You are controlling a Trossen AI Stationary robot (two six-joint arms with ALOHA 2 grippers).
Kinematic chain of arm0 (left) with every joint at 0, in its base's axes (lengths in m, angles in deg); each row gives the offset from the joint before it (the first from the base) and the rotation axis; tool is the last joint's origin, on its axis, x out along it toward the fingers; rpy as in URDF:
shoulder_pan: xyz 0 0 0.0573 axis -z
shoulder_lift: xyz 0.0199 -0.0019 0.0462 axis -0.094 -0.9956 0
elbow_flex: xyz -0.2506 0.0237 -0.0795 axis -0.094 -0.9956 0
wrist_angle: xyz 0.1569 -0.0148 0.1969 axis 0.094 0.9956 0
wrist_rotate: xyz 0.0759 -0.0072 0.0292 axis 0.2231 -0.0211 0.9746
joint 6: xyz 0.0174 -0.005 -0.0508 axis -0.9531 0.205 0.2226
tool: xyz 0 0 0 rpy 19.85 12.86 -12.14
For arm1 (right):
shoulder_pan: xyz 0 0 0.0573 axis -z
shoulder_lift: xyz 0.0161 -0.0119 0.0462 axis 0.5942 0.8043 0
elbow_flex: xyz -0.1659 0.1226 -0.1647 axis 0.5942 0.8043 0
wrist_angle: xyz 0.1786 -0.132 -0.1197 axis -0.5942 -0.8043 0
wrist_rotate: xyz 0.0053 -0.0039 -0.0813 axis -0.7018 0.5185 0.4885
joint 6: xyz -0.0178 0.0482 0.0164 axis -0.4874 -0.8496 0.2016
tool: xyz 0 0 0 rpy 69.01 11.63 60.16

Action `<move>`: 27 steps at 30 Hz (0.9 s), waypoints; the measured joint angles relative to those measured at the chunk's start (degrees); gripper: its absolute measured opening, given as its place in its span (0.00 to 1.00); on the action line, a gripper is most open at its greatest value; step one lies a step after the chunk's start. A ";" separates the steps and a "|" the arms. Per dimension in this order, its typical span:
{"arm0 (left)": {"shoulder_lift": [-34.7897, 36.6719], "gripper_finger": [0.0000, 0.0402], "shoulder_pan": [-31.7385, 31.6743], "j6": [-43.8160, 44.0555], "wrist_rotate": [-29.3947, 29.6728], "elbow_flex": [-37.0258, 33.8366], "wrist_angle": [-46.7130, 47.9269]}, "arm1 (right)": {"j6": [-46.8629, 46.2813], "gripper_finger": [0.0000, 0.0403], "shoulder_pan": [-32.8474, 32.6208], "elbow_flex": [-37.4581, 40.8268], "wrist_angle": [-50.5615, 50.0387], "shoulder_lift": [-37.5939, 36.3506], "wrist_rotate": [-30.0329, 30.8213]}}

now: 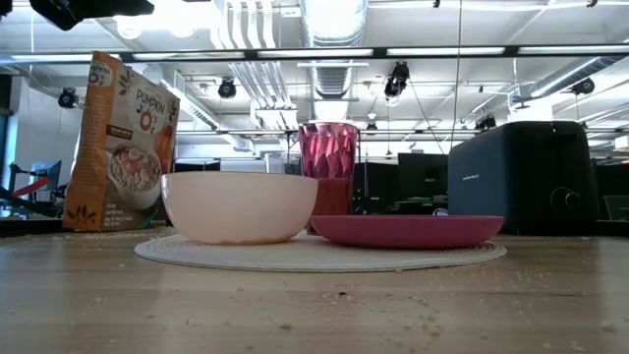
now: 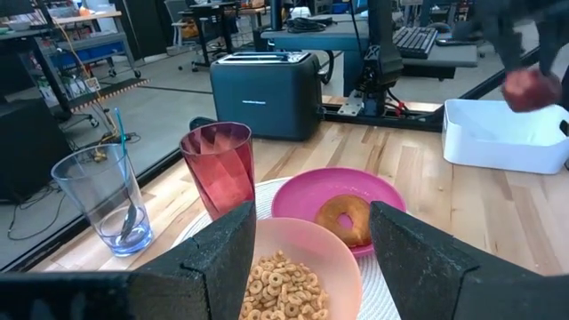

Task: Arrange a breakfast setting
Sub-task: Put the red apple on the white table mat to the right of the red cup

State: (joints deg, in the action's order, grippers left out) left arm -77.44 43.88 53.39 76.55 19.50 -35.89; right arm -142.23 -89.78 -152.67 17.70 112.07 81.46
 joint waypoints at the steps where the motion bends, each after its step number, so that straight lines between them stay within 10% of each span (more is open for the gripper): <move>1: 0.00 0.51 0.00 0.00 -0.02 0.00 0.02 | 1.89 0.34 0.00 -0.48 0.02 -0.73 5.38; 6: 0.01 0.51 0.00 0.00 -0.01 0.00 0.79 | 15.96 0.34 0.11 -1.57 0.36 -2.50 28.44; 17: 0.02 0.51 0.00 0.02 0.03 0.00 0.94 | 36.89 0.34 3.28 -1.42 -0.46 2.49 55.36; 27: 0.02 0.51 0.00 1.47 4.11 0.00 0.87 | 40.89 0.34 15.21 -1.39 -0.52 6.93 59.26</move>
State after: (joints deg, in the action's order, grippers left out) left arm -77.43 43.88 54.87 80.66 19.50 -35.01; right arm -101.34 -74.57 -154.06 17.18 119.00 140.72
